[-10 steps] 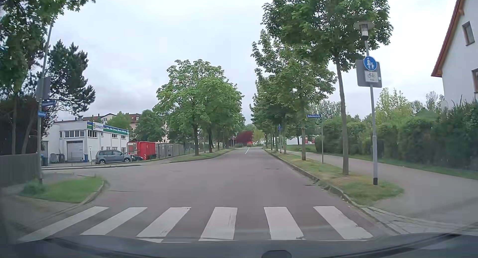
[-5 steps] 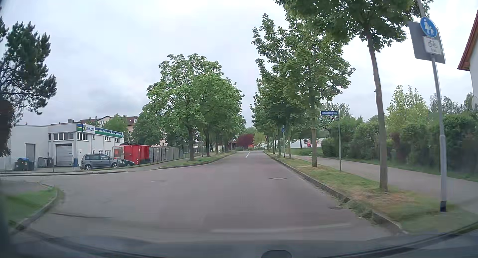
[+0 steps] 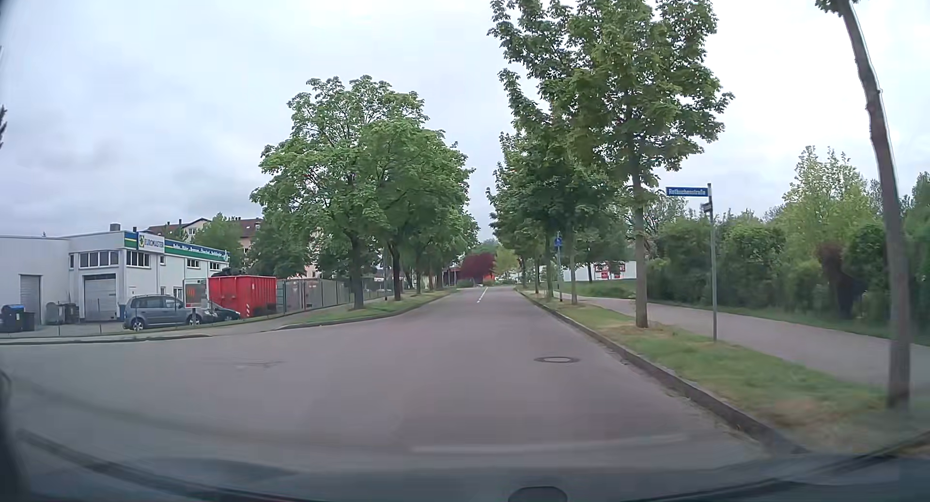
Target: Follow the waypoints while adhering to traffic rules and regulations
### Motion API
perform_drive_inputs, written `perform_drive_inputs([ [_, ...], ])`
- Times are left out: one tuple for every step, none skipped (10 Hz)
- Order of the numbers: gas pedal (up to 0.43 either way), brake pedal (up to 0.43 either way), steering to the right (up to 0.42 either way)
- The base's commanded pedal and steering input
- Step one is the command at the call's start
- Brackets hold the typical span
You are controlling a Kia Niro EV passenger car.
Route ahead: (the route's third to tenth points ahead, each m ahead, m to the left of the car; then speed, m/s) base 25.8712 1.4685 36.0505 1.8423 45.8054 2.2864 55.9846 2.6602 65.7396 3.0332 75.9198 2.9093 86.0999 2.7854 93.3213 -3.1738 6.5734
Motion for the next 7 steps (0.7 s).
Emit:
perform_drive_inputs([
  [0.118,0.0,-0.005],
  [0.118,0.0,-0.005],
  [0.13,0.0,-0.005],
  [0.13,0.0,-0.005],
  [0.13,0.0,-0.005],
  [0.13,0.0,-0.005],
  [0.13,0.0,-0.005],
])
